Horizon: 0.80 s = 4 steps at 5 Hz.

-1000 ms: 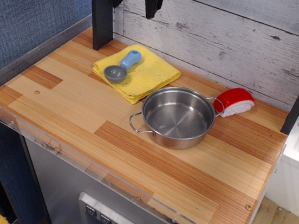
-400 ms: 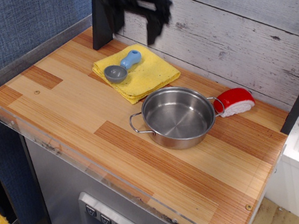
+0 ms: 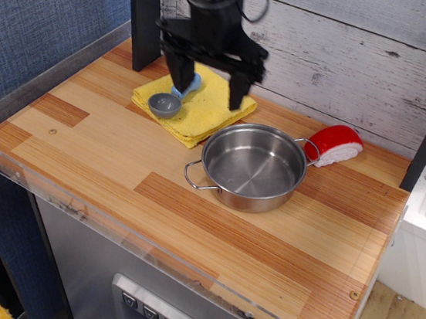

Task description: Move the pot far left of table under the towel

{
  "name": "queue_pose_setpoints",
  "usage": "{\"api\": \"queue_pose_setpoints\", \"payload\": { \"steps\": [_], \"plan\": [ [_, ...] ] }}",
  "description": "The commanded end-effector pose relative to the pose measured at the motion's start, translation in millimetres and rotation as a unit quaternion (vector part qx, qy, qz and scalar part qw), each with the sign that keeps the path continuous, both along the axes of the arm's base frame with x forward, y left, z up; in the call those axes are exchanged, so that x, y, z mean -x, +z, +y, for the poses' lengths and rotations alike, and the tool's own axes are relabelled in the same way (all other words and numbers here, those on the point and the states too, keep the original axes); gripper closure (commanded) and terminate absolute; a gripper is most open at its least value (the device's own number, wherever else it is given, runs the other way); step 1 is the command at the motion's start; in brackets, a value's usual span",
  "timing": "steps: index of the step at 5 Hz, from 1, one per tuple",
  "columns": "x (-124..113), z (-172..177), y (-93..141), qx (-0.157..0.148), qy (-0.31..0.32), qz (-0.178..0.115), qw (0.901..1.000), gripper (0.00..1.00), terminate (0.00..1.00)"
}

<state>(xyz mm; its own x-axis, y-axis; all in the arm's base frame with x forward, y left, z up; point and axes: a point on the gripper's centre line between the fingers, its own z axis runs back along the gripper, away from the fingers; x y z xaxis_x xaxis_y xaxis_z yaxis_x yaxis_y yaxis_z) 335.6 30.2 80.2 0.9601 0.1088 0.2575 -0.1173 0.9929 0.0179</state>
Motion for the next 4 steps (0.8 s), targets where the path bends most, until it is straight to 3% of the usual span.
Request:
{"api": "queue_pose_setpoints", "payload": {
  "steps": [1, 4],
  "plan": [
    [10.7, -17.7, -10.4, 0.011, 0.003, -0.027, 0.9996, 0.00, 0.00],
    [9.0, -7.6, -47.7, -0.009, 0.005, 0.002, 0.9999, 0.00, 0.00]
  ]
}}
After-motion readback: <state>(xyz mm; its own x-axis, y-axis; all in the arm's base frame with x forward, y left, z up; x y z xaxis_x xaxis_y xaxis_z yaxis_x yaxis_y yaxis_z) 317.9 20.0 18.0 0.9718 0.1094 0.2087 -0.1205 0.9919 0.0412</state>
